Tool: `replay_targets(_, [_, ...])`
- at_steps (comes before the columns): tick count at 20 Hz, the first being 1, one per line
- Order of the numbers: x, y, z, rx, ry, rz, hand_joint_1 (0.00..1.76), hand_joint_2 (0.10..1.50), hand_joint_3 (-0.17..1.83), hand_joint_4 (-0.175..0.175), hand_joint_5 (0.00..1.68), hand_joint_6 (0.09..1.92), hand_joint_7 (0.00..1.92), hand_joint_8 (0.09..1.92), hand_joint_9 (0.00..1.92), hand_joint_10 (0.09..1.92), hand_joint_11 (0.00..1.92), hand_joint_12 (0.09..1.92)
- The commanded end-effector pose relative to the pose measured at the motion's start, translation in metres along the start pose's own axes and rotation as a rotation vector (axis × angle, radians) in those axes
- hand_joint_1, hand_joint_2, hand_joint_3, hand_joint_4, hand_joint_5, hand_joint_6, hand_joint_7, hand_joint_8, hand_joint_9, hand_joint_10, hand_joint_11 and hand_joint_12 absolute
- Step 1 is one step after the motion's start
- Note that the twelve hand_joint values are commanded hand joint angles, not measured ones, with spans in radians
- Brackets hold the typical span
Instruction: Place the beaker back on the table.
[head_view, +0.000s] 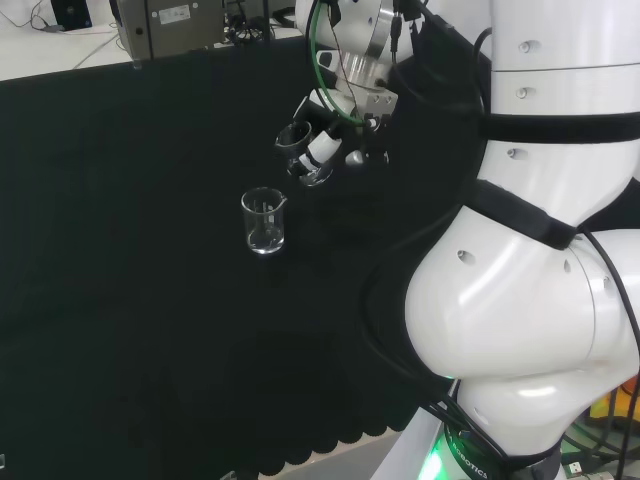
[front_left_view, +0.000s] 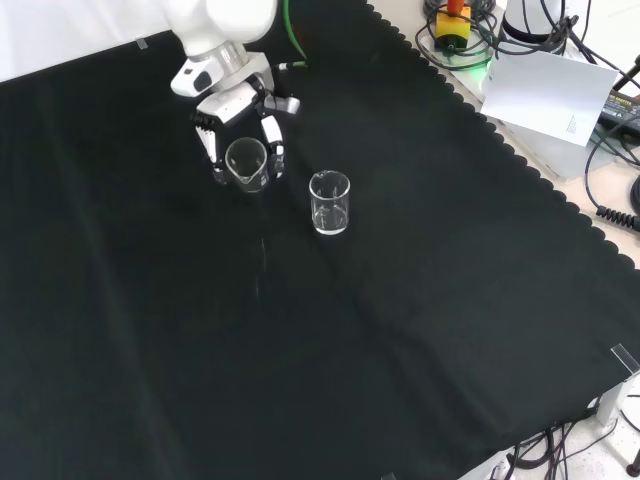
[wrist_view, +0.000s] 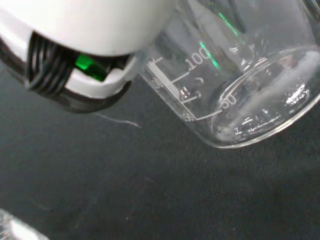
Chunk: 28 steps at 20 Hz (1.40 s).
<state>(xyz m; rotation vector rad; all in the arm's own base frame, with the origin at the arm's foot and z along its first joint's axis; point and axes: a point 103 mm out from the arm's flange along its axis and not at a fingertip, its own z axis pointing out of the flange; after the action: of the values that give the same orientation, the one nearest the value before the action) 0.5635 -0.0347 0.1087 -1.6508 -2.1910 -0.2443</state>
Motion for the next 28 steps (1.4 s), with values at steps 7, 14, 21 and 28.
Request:
replay_targets(7, [-0.015, 0.024, 0.026, -0.072, 0.127, -0.038, 1.32, 0.61, 0.62, -0.096, 1.43, 0.30, 1.60, 0.10, 1.76, 0.09, 1.46, 0.45])
replay_targets(14, [-0.017, 0.026, 0.034, -0.165, 0.182, -0.043, 1.37, 0.66, 0.55, -0.174, 1.35, 0.44, 1.47, 0.30, 1.69, 0.09, 1.42, 0.46])
replay_targets(21, [-0.020, 0.028, 0.040, -0.155, 0.190, -0.036, 1.44, 0.53, 0.81, -0.175, 1.20, 0.81, 1.33, 0.72, 1.65, 0.09, 1.38, 0.53])
replay_targets(28, [-0.024, 0.029, 0.046, -0.182, 0.221, -0.042, 1.44, 0.55, 0.79, -0.175, 1.19, 0.84, 1.32, 0.74, 1.63, 0.09, 1.34, 0.57])
